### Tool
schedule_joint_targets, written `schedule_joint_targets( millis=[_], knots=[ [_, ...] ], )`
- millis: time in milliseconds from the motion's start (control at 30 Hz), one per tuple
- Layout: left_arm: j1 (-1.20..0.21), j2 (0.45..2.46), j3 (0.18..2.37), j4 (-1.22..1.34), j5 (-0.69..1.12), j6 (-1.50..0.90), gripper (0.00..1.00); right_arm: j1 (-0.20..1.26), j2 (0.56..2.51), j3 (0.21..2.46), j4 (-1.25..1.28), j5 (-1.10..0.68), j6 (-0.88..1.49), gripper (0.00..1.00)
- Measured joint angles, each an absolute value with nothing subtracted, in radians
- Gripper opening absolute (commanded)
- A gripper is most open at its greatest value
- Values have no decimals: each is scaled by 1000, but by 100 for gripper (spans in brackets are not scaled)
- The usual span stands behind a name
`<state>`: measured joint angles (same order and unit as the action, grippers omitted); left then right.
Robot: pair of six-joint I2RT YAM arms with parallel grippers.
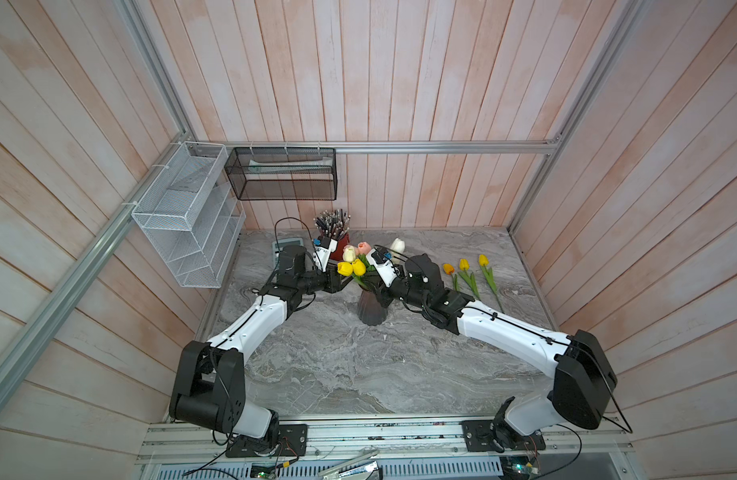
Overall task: Pick out yellow flowers from the vase
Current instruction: Pick up the flower from the vase.
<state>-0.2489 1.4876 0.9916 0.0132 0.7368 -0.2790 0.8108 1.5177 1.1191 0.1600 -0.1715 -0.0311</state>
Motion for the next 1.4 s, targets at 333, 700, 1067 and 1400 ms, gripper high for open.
schedule_joint_targets(
  millis=[333,700,1067,1400],
  knots=[
    [-252,1493,992,-1,736,-272,44,814,1547,1132,166,-161,-47,15],
    [-252,1493,992,-4,736,-272,44,816,1543,1132,185,-147,-57,8],
    [-252,1493,992,-4,735,-273,44,816,1506,1131,195,-146,-61,4],
    [-255,1493,992,-4,728,-273,44,816,1419,1116,204,-136,-77,2]
  ],
)
